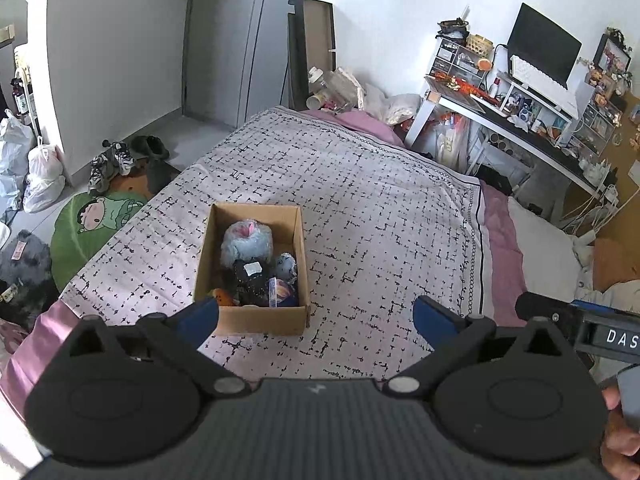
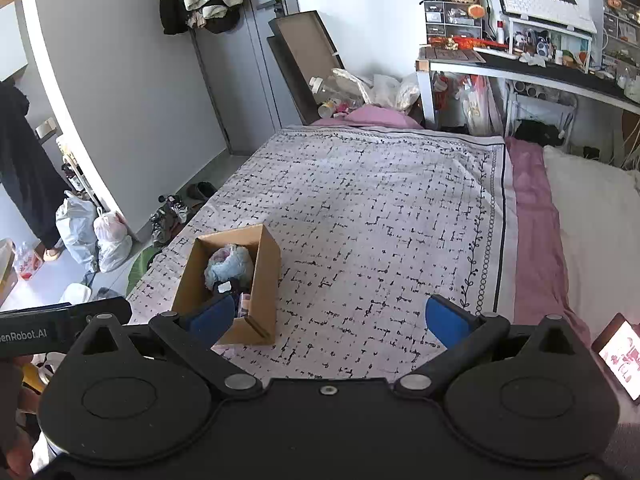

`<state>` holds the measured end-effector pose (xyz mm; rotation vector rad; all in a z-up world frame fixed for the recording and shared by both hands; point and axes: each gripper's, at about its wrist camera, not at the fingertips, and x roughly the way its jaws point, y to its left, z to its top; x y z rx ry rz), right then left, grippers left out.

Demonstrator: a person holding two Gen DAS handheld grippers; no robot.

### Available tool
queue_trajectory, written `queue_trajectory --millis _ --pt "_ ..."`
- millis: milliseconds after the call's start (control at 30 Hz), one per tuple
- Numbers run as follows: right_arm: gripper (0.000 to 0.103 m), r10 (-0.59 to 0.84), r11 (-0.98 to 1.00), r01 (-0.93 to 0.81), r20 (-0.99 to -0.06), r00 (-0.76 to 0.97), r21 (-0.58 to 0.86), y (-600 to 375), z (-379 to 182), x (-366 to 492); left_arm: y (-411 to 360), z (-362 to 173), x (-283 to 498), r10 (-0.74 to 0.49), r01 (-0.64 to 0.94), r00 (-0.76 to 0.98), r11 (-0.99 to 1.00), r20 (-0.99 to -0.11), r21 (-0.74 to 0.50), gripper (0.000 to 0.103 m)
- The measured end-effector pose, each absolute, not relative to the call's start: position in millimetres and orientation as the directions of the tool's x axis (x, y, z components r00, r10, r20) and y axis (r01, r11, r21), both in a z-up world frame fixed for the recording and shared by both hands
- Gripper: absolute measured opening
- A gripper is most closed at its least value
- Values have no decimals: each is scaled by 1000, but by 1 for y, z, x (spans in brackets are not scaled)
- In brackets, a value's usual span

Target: Organize soft objects

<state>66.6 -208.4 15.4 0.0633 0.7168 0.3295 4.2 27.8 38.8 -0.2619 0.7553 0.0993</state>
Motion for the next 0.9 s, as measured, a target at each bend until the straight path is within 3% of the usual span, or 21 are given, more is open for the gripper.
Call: queue_trajectory --millis 900 --pt "103 314 948 -270 -645 697 170 -205 16 63 30 39 0 -7 -176 726 965 -688 -196 102"
